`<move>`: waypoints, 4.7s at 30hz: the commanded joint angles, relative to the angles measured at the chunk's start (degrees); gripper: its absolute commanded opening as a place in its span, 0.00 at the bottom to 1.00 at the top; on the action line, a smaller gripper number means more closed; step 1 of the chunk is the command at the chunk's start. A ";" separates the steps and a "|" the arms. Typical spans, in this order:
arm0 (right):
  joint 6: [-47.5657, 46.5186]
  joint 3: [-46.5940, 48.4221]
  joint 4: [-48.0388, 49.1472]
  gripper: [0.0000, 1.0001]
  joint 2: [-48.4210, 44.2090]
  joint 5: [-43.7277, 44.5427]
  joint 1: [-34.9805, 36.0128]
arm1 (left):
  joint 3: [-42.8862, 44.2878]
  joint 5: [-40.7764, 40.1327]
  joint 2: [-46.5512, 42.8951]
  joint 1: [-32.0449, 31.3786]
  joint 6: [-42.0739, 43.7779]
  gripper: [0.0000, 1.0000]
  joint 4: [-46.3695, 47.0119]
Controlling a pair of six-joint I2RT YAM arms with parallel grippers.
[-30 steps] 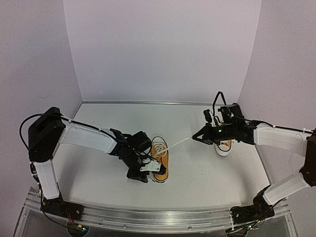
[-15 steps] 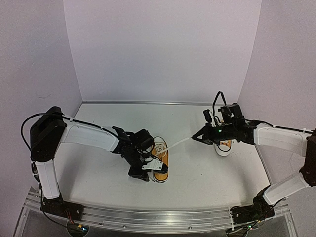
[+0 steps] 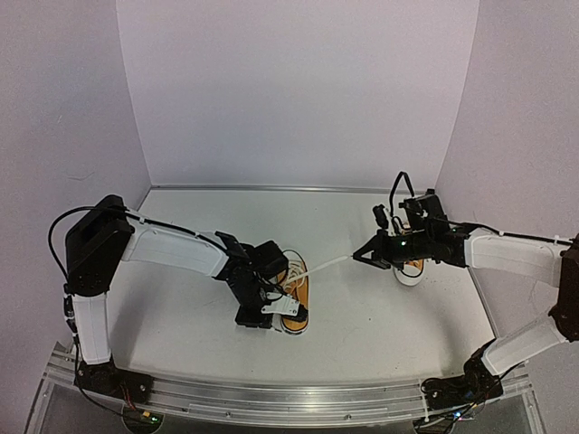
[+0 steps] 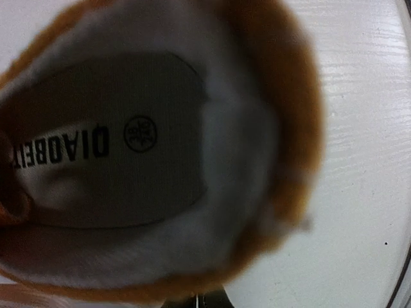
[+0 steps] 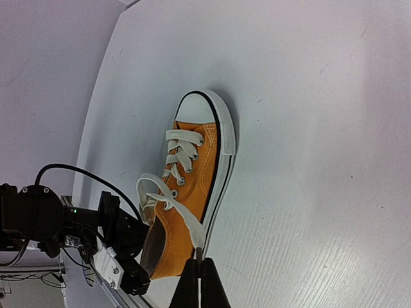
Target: Tie the shoes
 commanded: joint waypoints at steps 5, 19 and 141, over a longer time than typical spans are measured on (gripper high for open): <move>0.38 -2.89 -1.01 0.00 -6.19 2.42 -1.26 | -7.02 -7.87 -14.65 0.43 -12.91 0.00 4.80; 5.31 -11.08 -8.71 0.00 -19.15 14.21 -5.54 | -23.56 -25.46 -43.78 13.94 -47.47 0.00 24.91; -2.81 -14.48 -10.99 0.98 -24.49 6.55 -6.38 | -4.84 3.63 -5.16 9.59 -6.60 0.33 14.85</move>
